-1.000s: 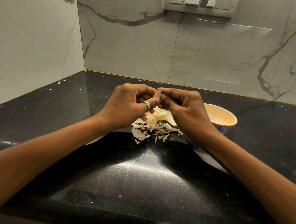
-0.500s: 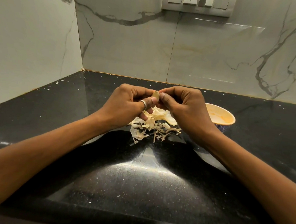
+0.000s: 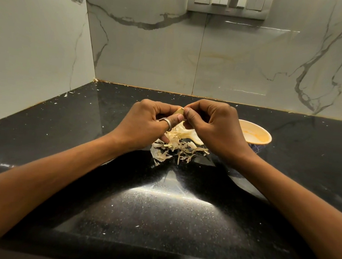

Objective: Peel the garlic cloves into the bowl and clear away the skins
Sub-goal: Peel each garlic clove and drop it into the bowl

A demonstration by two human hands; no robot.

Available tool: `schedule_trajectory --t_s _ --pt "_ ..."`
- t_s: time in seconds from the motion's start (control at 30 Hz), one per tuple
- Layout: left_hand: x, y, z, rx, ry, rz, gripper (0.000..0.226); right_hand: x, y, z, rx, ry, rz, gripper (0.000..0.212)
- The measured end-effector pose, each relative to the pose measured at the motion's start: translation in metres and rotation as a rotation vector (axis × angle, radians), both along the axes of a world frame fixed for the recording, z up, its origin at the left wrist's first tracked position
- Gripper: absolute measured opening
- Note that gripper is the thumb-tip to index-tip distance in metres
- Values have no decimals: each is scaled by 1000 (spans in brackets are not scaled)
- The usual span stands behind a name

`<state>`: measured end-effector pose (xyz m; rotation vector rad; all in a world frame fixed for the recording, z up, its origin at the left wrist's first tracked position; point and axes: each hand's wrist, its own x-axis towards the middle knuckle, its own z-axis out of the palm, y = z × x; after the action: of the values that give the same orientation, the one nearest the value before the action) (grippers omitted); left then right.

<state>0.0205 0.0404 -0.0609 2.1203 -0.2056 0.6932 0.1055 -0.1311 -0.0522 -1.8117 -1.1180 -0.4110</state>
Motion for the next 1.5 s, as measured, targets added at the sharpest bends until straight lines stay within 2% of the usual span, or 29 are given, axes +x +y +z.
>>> schedule_trajectory --t_s 0.17,0.4,0.7,0.9,1.07,1.17,1.23,1.3,1.37,1.5 --pt "2 3 -2 92 2 26 21 4 -1 0 -38 -130 26 11" --pt "1 3 -12 330 -91 66 24 9 -4 -1 -152 -338 35 10" --pt "-1 0 -12 402 -174 83 29 6 0 -3 -207 -497 -47 18" --pt "0 2 -12 421 -202 113 32 4 5 -6 -147 -459 -57 30" --pt "0 4 -13 389 -209 119 34 0 9 -8 -88 -439 -96 18" --pt "-1 4 -13 338 -195 114 33 -1 14 -8 -60 -396 -139 18" --pt "-2 2 -13 312 -179 109 27 -1 15 -8 -29 -291 -121 19" --pt "-1 2 -12 226 -141 88 19 -2 14 -6 18 -86 -52 16" --pt "1 3 -11 124 -108 55 19 -2 12 -5 63 78 -2 14" --pt "6 8 -14 -19 -53 9 24 2 12 -2 94 176 21 10"
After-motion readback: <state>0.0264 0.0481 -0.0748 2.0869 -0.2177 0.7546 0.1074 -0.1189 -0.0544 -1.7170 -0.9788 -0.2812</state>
